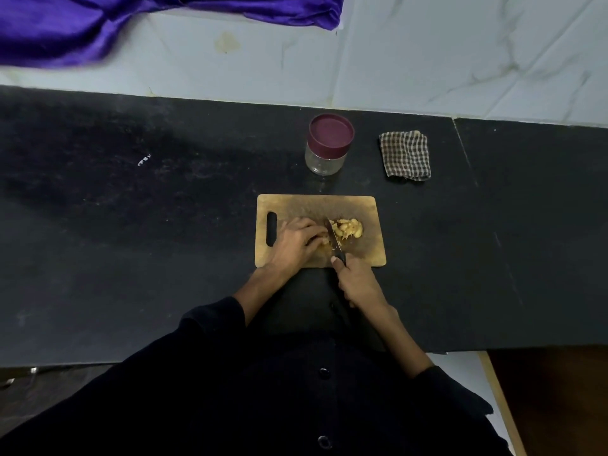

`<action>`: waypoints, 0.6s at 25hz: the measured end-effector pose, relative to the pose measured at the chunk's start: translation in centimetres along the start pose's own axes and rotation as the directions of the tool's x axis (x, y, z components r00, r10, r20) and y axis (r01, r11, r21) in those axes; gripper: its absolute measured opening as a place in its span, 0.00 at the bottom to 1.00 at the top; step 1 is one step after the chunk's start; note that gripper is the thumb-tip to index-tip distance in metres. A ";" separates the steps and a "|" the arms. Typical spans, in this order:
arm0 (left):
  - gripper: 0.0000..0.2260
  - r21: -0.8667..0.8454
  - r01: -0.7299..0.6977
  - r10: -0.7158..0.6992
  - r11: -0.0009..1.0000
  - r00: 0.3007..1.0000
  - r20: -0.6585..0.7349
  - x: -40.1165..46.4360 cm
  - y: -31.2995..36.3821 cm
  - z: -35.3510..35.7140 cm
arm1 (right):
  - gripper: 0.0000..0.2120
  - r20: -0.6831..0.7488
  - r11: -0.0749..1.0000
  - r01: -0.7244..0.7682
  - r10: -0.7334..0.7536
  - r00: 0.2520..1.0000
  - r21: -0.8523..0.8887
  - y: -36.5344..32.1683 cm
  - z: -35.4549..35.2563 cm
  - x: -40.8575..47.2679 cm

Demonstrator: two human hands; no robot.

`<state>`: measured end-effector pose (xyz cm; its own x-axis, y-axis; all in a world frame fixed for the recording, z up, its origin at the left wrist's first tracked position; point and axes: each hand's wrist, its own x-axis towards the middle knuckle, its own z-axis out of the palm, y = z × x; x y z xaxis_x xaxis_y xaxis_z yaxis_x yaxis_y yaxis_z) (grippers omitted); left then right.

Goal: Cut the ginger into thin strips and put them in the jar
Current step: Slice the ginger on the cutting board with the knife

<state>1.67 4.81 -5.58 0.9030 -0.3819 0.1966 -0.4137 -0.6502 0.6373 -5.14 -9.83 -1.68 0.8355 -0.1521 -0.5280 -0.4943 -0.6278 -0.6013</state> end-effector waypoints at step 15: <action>0.09 0.040 0.139 -0.139 0.989 0.990 -0.013 1.1 1.8 -0.5 | 0.15 -0.062 0.980 -0.012 -0.001 0.998 -0.201 0.1 -0.6 -0.5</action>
<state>1.96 3.57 -3.84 0.9531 -0.2796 0.1156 -0.2882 -0.7225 0.6284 -5.44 -10.31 -1.13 0.8490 -0.1985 -0.4897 -0.4458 -0.7666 -0.4622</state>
